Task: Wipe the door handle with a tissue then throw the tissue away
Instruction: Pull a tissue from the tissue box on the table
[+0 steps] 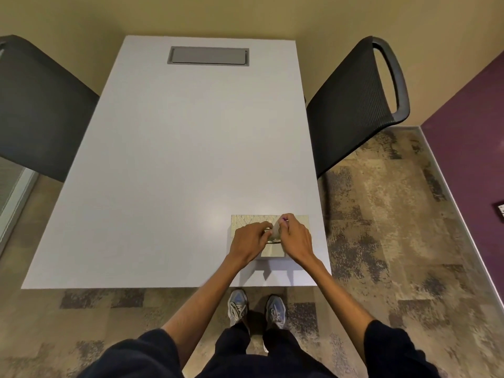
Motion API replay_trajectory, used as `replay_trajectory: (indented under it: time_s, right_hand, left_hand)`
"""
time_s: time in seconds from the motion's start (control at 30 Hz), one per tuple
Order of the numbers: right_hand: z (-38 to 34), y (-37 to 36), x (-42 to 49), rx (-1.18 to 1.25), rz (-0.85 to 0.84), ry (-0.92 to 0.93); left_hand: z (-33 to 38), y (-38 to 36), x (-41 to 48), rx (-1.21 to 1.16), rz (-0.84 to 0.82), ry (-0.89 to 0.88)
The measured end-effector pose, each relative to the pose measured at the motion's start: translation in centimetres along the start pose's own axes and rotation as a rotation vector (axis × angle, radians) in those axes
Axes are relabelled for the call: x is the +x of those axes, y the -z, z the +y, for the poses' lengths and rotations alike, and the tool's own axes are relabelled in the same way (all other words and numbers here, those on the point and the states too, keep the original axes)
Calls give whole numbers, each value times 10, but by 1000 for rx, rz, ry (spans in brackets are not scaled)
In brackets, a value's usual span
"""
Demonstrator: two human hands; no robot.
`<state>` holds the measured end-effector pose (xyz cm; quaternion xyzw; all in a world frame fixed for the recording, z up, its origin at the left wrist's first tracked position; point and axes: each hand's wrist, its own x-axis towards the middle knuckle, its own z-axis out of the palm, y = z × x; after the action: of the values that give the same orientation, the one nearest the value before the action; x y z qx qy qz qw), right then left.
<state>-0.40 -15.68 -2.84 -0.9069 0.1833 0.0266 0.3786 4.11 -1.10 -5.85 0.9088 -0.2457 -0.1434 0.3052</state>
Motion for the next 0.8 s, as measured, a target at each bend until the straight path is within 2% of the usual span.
replay_trajectory:
  time_s: [0.23, 0.33, 0.5, 0.6, 0.8]
  right_hand:
    - [11, 12, 7, 270, 47, -127]
    - [15, 13, 10, 363, -68, -132]
    - [13, 6, 7, 379, -263, -81]
    - [9, 2, 7, 480, -226, -105]
    - [-4, 12, 6, 696, -43, -131]
  left_hand:
    - [7, 3, 3, -135, -6, 42]
    - [12, 4, 4, -244, 6, 97]
    - [24, 12, 11, -438, 80, 123]
    - [30, 18, 19, -511, 139, 141]
    - [31, 32, 30, -565, 207, 132]
